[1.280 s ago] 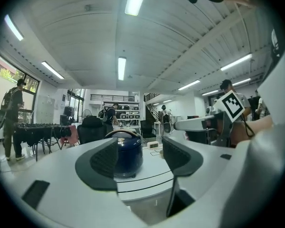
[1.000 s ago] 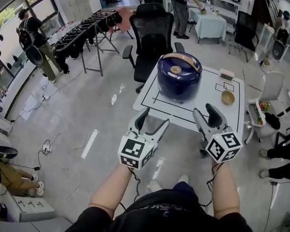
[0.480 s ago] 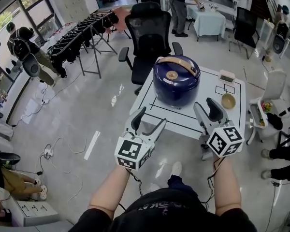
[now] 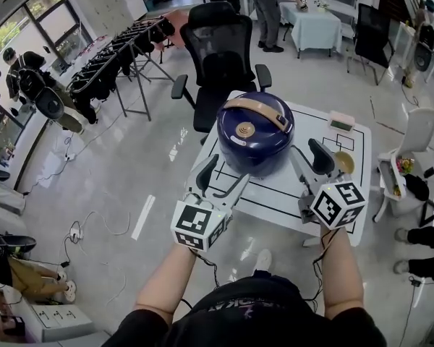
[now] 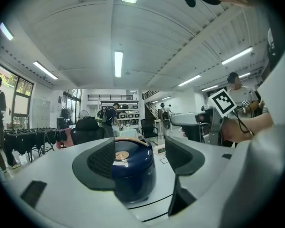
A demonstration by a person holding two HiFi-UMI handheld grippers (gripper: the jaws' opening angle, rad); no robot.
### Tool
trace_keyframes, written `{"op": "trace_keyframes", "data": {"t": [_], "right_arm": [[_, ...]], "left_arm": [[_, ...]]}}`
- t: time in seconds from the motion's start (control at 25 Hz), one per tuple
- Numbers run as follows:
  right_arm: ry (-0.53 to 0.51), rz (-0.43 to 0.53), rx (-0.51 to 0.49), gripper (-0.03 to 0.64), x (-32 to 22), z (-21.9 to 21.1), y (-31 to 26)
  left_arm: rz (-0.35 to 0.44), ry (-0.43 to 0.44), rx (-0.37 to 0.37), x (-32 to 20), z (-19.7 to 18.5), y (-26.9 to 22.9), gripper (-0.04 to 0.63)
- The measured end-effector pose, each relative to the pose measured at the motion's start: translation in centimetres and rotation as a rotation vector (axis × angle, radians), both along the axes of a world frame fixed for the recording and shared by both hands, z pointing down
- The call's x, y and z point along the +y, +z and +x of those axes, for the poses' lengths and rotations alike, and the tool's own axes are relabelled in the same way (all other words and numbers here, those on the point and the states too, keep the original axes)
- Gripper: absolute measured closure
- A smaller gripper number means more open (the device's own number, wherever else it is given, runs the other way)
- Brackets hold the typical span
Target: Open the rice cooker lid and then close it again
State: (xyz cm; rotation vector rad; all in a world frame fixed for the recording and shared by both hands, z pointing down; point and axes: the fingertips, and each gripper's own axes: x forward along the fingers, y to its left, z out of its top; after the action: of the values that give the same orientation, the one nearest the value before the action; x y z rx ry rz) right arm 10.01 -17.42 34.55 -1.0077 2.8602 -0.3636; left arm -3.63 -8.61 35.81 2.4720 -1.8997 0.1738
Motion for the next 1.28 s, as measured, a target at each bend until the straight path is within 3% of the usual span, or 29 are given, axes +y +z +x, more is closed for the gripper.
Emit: {"op": "trace_keyframes", "data": {"t": [0.56,1.08,1.2,1.28], "right_arm": [[-0.016,0.007,-0.019,0.388,-6.9,3.1,-0.6],[0.03,0.005,-0.019,0.391,-9.1,2.4,-1.1],[0.044,0.001,-0.014,0.433,-9.5,1.6,-0.9],[0.062,-0.001,-0.013,0.518,-9.9,1.2,-1.2]], "left_arm": [[0.033,0.011,-0.023,-7.7,3.3,-1.0,0.276],[0.06,0.043,-0.012,-11.4,0.7,-2.5,0.276],[0.06,0.07,-0.004,-12.5,-0.3,-2.4,0.276],[0.056,0.092,0.002,-13.3,-0.8,-2.4,0.276]]}}
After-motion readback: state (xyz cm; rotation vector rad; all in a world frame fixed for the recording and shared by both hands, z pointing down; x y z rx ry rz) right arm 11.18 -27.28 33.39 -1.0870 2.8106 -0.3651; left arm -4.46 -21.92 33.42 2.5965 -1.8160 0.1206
